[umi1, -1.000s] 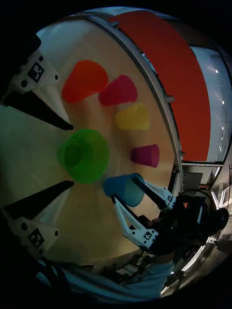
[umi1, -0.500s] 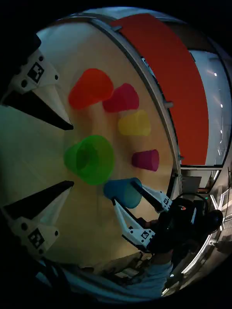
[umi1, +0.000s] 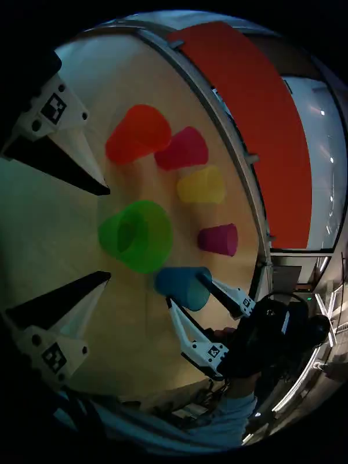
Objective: Pour water
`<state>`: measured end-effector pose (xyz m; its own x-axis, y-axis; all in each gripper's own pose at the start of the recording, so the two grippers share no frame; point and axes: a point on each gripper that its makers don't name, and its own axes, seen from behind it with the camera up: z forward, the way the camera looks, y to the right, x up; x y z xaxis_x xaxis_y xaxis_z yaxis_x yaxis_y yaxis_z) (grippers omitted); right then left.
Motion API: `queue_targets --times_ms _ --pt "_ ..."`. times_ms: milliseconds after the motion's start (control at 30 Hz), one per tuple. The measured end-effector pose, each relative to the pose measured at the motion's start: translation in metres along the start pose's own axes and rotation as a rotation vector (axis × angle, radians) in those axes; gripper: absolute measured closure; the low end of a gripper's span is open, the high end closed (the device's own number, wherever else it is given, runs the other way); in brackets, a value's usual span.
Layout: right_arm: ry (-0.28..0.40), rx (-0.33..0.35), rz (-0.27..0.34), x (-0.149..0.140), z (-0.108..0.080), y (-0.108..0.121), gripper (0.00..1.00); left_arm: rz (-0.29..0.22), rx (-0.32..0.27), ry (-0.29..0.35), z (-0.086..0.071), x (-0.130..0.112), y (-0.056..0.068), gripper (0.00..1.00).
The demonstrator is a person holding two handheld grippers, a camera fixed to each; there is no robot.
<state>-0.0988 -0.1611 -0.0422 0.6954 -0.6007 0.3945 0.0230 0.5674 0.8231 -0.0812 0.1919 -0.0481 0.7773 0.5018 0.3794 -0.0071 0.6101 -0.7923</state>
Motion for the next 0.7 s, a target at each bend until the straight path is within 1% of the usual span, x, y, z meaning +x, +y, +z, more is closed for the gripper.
queue_targets --times_ms 167,300,500,700 --pt "0.000 -0.010 -0.006 -0.008 -0.008 -0.001 0.01 -0.011 0.012 0.003 -0.007 -0.004 0.000 0.02" --pt "0.004 -0.025 0.004 -0.015 -0.016 0.000 0.01 -0.028 0.030 0.012 -0.014 -0.006 -0.002 0.02" --pt "0.021 -0.060 0.037 -0.024 -0.031 0.004 0.00 -0.059 0.067 0.041 -0.028 -0.008 -0.006 0.02" --pt "0.054 -0.108 0.071 -0.030 -0.052 0.012 0.00 -0.087 0.128 0.086 -0.045 -0.006 -0.015 0.02"
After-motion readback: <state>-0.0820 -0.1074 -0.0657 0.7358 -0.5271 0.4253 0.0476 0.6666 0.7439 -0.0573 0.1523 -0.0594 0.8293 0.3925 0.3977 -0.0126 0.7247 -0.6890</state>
